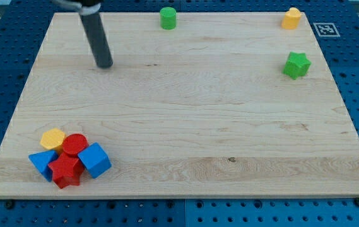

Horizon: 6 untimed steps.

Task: Move the green circle to the down

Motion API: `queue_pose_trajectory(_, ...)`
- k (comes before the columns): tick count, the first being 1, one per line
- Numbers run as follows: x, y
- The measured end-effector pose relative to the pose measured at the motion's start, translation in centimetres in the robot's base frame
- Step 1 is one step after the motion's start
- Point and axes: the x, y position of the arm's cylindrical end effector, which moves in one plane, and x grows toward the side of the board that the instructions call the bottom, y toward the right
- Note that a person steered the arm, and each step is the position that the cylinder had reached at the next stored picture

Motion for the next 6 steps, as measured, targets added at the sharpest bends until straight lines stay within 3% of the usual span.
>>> queue_pose_trajectory(2, -12.6, 4.2)
queue_pose_trajectory(5, -13.8, 16.7)
queue_pose_trajectory(6, -13.8, 17.7)
